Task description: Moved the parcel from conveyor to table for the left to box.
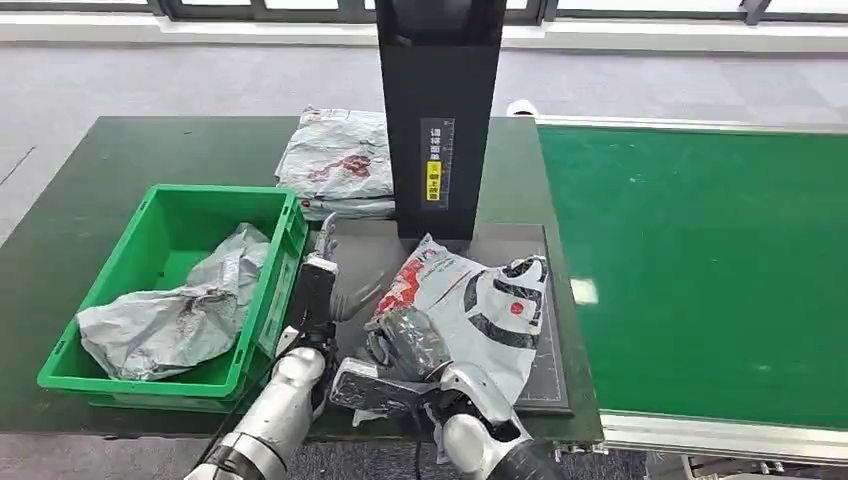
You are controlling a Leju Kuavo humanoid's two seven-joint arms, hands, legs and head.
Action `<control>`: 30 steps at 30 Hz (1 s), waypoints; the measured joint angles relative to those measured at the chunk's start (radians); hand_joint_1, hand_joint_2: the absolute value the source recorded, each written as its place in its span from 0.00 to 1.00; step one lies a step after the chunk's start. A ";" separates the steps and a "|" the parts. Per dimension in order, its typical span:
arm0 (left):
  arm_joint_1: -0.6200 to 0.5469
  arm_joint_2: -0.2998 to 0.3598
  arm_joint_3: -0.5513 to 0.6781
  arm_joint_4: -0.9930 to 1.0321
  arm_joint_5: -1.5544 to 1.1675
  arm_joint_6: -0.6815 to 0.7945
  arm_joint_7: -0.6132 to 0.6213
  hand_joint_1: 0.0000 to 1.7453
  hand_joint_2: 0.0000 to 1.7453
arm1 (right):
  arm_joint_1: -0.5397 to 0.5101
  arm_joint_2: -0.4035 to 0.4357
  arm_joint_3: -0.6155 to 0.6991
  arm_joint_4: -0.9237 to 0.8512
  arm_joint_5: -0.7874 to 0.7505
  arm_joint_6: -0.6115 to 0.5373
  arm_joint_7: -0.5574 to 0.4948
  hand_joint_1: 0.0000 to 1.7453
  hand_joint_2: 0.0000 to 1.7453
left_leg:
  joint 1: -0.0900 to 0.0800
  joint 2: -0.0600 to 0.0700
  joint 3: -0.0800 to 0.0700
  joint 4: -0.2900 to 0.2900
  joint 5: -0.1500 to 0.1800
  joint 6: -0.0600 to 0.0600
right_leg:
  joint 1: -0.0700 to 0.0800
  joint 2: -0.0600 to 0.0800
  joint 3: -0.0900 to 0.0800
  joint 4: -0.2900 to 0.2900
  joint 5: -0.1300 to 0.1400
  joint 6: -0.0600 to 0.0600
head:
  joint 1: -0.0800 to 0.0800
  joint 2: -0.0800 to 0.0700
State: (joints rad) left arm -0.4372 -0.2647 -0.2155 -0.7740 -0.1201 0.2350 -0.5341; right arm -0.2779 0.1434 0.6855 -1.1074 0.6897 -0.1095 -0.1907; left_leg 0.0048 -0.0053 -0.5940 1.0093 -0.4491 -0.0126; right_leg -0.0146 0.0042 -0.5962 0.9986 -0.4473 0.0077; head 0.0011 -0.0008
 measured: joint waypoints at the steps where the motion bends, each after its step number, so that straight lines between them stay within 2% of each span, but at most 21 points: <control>1: 0.000 0.000 -0.003 0.003 0.006 0.000 -0.005 0.00 1.00 | 0.001 -0.004 0.002 0.000 -0.002 -0.002 0.000 0.00 1.00 | 0.000 0.000 0.000 0.000 0.000 0.000 | 0.000 0.000 0.000 0.000 0.000 0.000 | 0.000 0.000; 6: 0.001 0.003 -0.005 0.010 0.018 0.012 -0.013 0.00 1.00 | -0.001 -0.018 0.002 0.008 0.006 -0.041 0.033 0.00 1.00 | 0.000 0.000 0.000 0.000 0.000 0.000 | 0.000 0.000 0.000 0.000 0.000 0.000 | 0.000 0.000; 10: 0.004 0.007 -0.005 0.009 0.032 0.025 -0.013 0.00 1.00 | -0.006 -0.025 -0.003 0.015 0.024 -0.182 0.035 0.00 1.00 | 0.000 0.000 0.000 0.000 0.000 0.000 | 0.000 0.000 0.000 0.000 0.000 0.000 | 0.000 0.000; 14: 0.018 0.010 -0.004 -0.006 0.060 0.039 -0.018 0.00 1.00 | 0.003 -0.030 -0.054 -0.026 0.001 -0.354 -0.026 0.00 1.00 | 0.000 0.000 0.000 0.000 0.000 0.000 | 0.000 0.000 0.000 0.000 0.000 0.000 | 0.000 0.000; 18: 0.037 0.011 -0.003 -0.028 0.100 0.040 -0.043 0.00 1.00 | 0.056 -0.039 -0.129 -0.092 -0.070 -0.502 -0.149 0.00 1.00 | 0.000 0.000 0.000 0.000 0.000 0.000 | 0.000 0.000 0.000 0.000 0.000 0.000 | 0.000 0.000; 24: 0.055 0.011 -0.003 -0.059 0.132 0.021 -0.060 0.00 1.00 | 0.113 -0.046 -0.202 -0.146 -0.187 -0.575 -0.252 0.00 1.00 | 0.000 0.000 0.000 0.000 0.000 0.000 | 0.000 0.000 0.000 0.000 0.000 0.000 | 0.000 0.000; 30: 0.059 0.011 -0.003 -0.074 0.136 0.012 -0.060 0.00 1.00 | 0.136 -0.048 -0.225 -0.165 -0.213 -0.585 -0.269 0.00 1.00 | 0.000 0.000 0.000 0.000 0.000 0.000 | 0.000 0.000 0.000 0.000 0.000 0.000 | 0.000 0.000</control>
State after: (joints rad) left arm -0.3780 -0.2537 -0.2182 -0.8484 0.0157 0.2472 -0.5943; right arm -0.1419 0.0950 0.4600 -1.2726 0.4768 -0.6947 -0.4593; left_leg 0.0048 -0.0051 -0.5938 1.0093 -0.4493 -0.0126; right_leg -0.0143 0.0042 -0.5964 0.9983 -0.4473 0.0076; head 0.0011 -0.0008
